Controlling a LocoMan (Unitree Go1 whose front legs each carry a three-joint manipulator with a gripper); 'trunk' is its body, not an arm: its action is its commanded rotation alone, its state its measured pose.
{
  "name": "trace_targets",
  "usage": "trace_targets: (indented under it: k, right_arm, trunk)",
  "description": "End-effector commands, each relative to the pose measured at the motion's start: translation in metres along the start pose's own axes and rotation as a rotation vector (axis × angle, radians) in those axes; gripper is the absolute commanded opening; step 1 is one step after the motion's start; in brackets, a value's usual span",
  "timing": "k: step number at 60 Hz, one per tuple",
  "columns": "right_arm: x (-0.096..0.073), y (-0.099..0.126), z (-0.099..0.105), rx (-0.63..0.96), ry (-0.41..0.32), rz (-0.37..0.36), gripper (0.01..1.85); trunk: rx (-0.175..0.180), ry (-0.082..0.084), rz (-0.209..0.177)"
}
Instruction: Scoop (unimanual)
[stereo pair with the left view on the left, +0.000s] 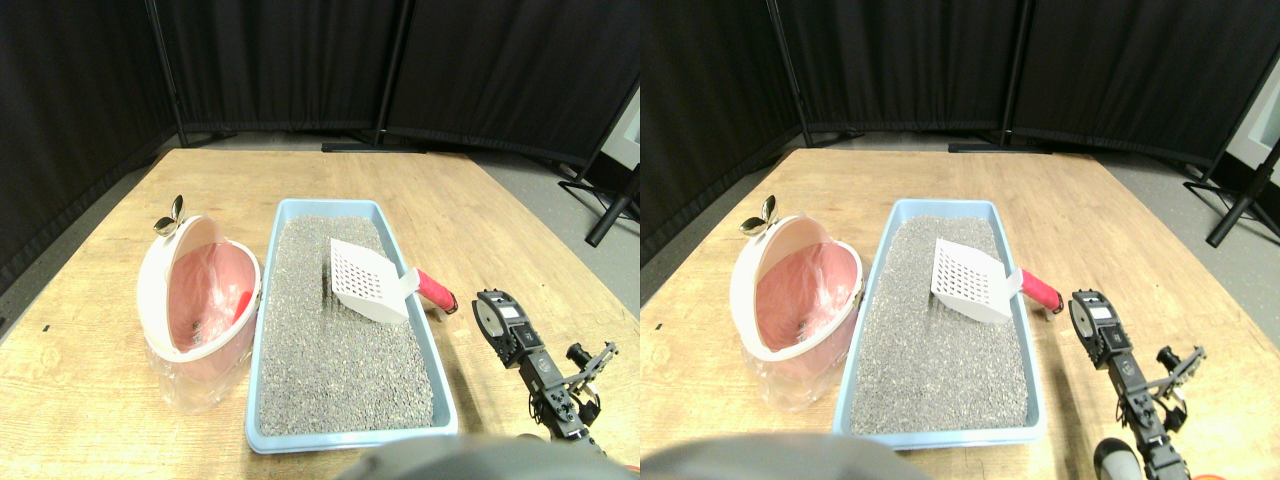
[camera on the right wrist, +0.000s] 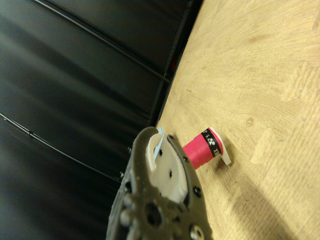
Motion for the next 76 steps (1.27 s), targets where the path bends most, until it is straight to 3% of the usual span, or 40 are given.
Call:
trace_targets:
  k: [1, 76]
  right_arm:
    - [-0.0014, 0.0005, 0.0077, -0.017, -0.029, -0.013, 0.05]
    - [-0.0071, 0.0, 0.01, -0.018, -0.031, -0.012, 0.05]
  trunk:
    - [-0.018, -0.009, -0.008]
    - [-0.016, -0.013, -0.018]
